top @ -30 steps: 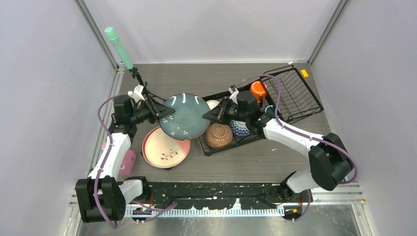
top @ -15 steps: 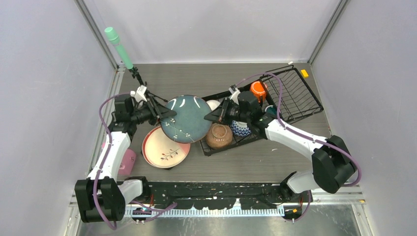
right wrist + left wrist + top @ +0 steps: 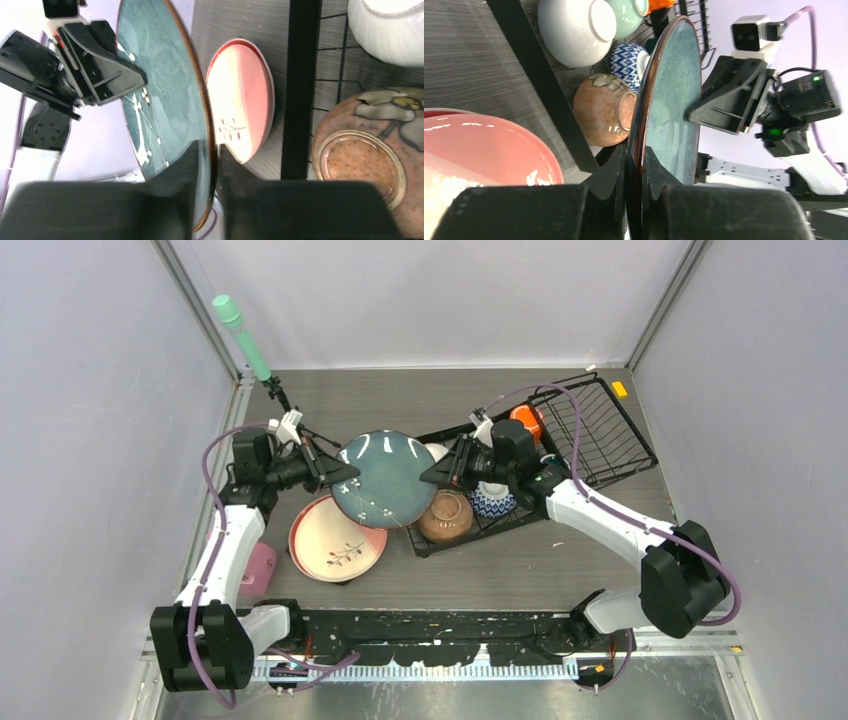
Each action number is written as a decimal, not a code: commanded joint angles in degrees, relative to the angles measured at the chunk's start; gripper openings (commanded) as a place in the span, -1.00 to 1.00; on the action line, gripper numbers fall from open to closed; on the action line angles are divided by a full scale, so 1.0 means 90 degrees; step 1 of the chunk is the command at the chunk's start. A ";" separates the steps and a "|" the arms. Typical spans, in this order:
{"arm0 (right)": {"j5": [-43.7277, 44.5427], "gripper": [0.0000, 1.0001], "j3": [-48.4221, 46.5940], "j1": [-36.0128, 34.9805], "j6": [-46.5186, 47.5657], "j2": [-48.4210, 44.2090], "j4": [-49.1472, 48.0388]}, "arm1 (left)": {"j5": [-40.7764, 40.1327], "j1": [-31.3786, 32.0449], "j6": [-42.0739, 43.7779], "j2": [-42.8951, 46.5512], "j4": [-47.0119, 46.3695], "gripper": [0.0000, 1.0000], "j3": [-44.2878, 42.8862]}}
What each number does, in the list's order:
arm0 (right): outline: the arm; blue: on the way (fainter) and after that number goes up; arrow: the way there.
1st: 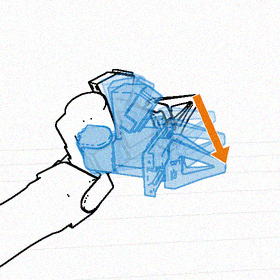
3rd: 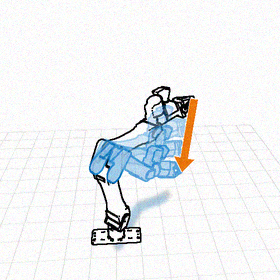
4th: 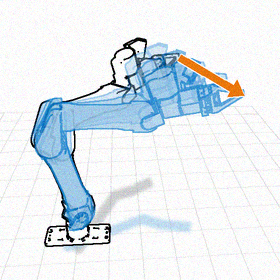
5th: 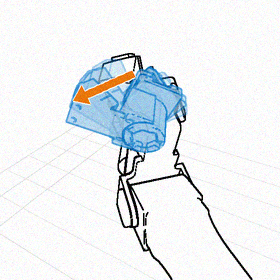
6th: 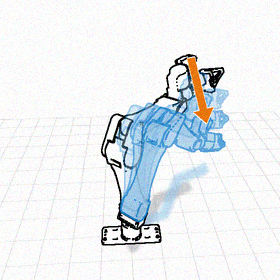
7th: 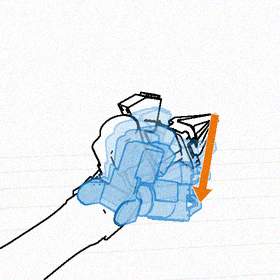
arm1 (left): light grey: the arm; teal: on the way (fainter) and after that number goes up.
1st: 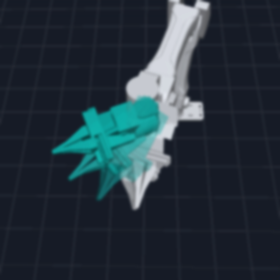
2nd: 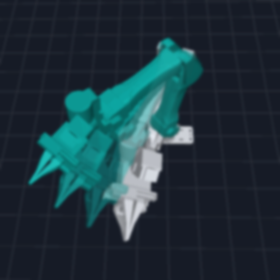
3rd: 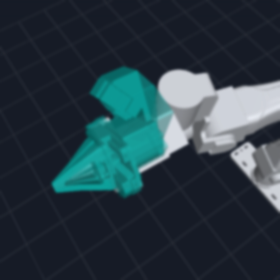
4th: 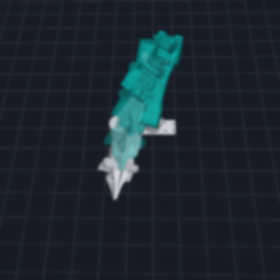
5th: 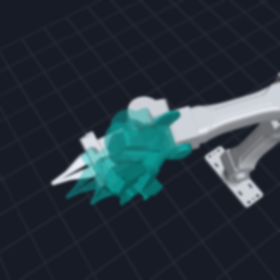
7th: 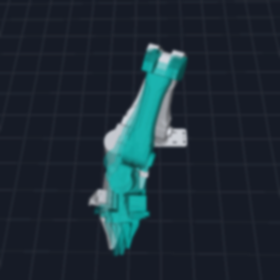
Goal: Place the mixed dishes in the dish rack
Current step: Pick up the plate at the center of the board, then move the dish rack to the center of the board.
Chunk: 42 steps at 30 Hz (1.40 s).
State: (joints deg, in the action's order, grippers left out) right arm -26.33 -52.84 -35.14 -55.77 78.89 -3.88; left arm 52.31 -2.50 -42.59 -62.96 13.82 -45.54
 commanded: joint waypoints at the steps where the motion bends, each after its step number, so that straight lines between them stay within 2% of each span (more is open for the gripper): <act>1: 0.0298 -0.23 -0.0474 0.0023 0.0608 -0.0213 0.0289 | -0.0362 0.0203 0.0309 0.0348 -0.0065 -1.00 -0.0244; 2: 0.0381 -0.05 -0.0520 0.0030 0.0658 -0.0253 0.0502 | -0.0487 0.0217 0.0325 0.0402 -0.0085 -1.00 -0.0234; 4: 0.0748 0.12 -0.0624 0.0047 0.0830 -0.0338 0.1171 | -0.0728 0.0219 0.0323 0.0503 -0.0108 -1.00 -0.0223; 6: 0.1056 0.22 -0.0674 0.0064 0.1040 -0.0442 0.1633 | -0.0904 0.0219 0.0318 0.0577 -0.0110 -1.00 -0.0237; 11: 0.1422 0.26 -0.0562 0.0066 0.1339 -0.0699 0.2308 | -0.1535 0.0219 0.0481 0.0883 0.0128 -1.00 -0.0479; 17: 0.1107 0.26 -0.0242 -0.0100 0.1550 -0.0842 0.2270 | -0.3532 0.0219 0.1319 0.1391 0.1567 -1.00 -0.1187; 20: 0.1106 0.27 -0.0410 -0.0563 0.1833 -0.0625 0.2409 | -0.4236 0.0219 0.1596 0.1635 0.1986 -1.00 -0.1453; 24: 0.1557 0.29 -0.1103 -0.1372 0.2358 0.0178 0.2947 | -0.4873 0.0219 0.1817 0.1991 0.2287 -1.00 -0.1714; 30: 0.1372 0.33 -0.1359 -0.1844 0.2404 0.1012 0.2776 | -0.5148 0.0220 0.2088 0.2156 0.2653 -1.00 -0.1969; 33: 0.1358 0.34 -0.1608 -0.2041 0.2708 0.1413 0.3084 | -0.5159 0.0219 0.2120 0.2171 0.2709 -1.00 -0.1985; 42: 0.0835 0.35 -0.1558 -0.2218 0.3254 0.1842 0.3267 | -0.4879 0.0368 0.2259 0.1969 0.2806 -1.00 -0.2133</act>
State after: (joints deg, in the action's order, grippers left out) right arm -16.05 -65.36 -54.33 -30.17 95.24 24.60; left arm 5.61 0.14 -22.15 -45.43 45.60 -59.48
